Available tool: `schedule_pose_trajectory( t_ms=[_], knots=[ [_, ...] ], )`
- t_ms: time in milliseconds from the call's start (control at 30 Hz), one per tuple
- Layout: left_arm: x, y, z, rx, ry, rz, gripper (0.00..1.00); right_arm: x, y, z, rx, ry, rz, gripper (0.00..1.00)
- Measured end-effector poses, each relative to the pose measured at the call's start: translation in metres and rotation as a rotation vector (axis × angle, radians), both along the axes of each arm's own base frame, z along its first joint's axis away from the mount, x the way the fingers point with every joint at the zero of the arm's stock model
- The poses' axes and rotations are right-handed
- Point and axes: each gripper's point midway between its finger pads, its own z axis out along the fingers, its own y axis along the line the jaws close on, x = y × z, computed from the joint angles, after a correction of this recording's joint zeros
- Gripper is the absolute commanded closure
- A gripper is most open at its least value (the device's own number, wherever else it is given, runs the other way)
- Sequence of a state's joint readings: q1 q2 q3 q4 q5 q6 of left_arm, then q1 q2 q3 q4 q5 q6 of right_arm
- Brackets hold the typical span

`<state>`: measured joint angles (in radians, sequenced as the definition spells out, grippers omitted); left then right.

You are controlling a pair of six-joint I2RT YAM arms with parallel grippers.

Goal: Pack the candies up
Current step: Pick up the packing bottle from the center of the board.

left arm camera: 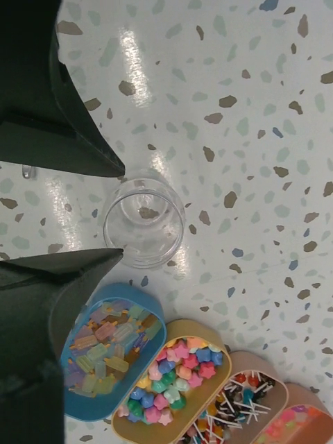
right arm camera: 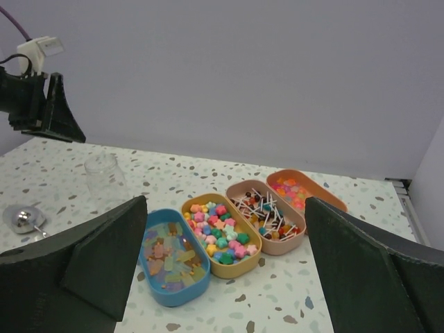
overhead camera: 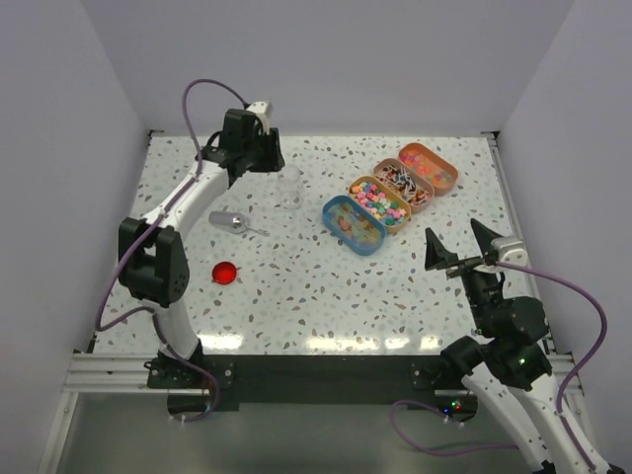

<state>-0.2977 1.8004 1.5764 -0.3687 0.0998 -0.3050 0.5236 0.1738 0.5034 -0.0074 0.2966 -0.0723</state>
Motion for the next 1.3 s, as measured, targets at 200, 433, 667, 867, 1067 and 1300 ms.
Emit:
schedule_pose_trajectory(
  t_ms=[200, 433, 667, 867, 1067, 1300],
  knots=[
    [0.011, -0.01, -0.028, 0.054, 0.069, -0.001, 0.59, 0.001, 0.001, -0.002, -0.004, 0.006, 0.0, 0.01],
    [0.026, -0.006, -0.049, 0.133, 0.108, 0.029, 0.6, 0.006, 0.003, -0.007, -0.017, 0.027, 0.001, 0.01],
    [0.029, -0.006, -0.07, 0.193, 0.154, 0.019, 0.65, 0.007, 0.004, -0.009, -0.022, 0.036, 0.001, 0.01],
    [0.024, -0.014, -0.082, 0.222, 0.183, -0.015, 0.81, 0.007, 0.004, -0.01, -0.028, 0.035, -0.001, 0.01],
    [0.014, -0.019, -0.083, 0.26, 0.201, -0.046, 0.97, 0.007, 0.004, -0.009, -0.028, 0.032, -0.001, 0.01],
    [-0.024, -0.019, -0.076, 0.35, 0.221, -0.077, 0.99, 0.005, 0.003, -0.007, -0.026, 0.024, -0.001, 0.01]
  ],
)
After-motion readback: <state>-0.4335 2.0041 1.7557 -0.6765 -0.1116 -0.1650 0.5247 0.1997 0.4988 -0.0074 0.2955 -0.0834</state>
